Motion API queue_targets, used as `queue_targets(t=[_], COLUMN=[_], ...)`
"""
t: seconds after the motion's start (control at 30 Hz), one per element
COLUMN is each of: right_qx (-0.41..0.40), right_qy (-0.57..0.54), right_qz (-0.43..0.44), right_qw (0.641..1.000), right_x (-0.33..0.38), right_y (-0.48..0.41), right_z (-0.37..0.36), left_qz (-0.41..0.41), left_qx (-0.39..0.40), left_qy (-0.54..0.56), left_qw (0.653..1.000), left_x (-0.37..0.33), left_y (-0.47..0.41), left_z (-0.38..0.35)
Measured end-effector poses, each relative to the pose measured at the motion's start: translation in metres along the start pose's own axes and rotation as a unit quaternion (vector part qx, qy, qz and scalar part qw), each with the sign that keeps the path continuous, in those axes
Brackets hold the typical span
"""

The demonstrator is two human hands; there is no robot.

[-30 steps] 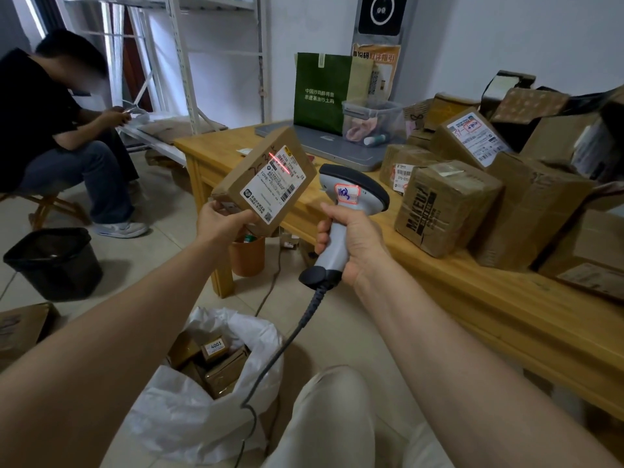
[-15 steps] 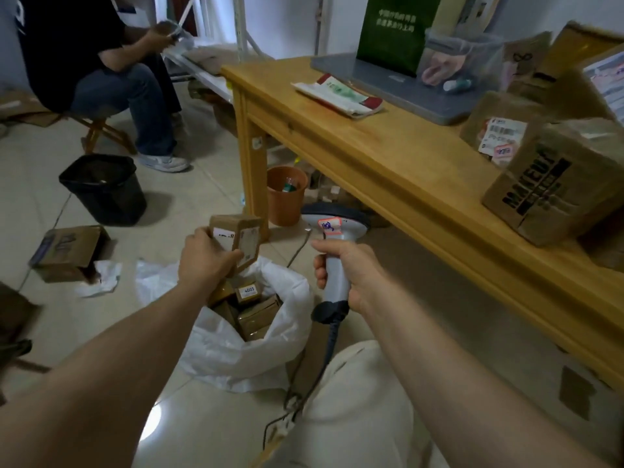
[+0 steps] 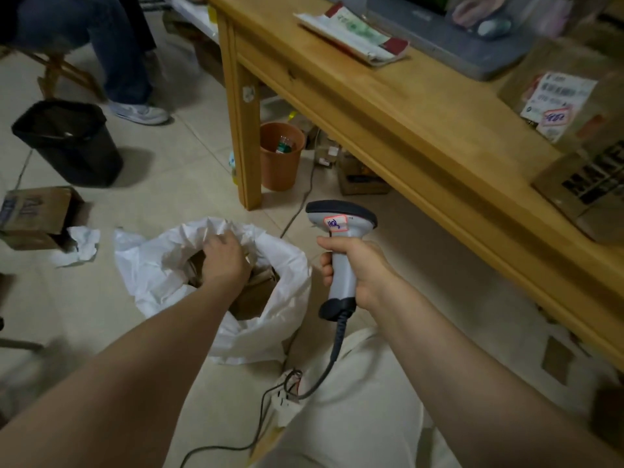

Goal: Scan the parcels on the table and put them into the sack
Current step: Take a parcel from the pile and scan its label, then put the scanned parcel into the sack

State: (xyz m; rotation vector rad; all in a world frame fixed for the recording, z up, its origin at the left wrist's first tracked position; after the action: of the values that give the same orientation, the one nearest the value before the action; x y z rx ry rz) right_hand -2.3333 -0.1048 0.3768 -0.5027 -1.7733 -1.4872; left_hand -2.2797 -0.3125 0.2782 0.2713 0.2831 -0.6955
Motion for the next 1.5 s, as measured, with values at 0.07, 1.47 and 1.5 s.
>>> queue_targets(t=[0.07,1.47,1.5], right_qx=[-0.001,-0.22,-0.216], right_qy=[-0.011,-0.216,-0.213], right_qz=[0.0,0.277,0.276], right_qw=[1.0,0.91,0.912], right_x=[0.003,0.069,0.07], right_y=[0.004,0.152,0.15], right_z=[0.005,0.232,0.228], left_qz=[-0.025,-0.323,-0.322], left_qx=[-0.005,0.025,0.033], left_qy=[0.001,0.306,0.304], left_qw=[1.0,0.895,0.896], left_x=[-0.019,-0.337,-0.327], left_y=[0.004,0.134,0.129], left_z=[0.002,0.161,0.158])
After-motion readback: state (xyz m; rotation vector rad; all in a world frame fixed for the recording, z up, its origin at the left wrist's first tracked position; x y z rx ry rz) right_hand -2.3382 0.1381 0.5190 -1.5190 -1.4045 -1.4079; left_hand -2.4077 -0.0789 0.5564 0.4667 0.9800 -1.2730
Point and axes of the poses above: each hand's wrist, its own y-axis away from the middle knuckle, its own z-axis out of the back of the hand, x = y × z, the point moved 5 cm from there along -y, towards the middle knuckle, and after that the axes turned 6 degrees about -x, right-handed, at the moved point
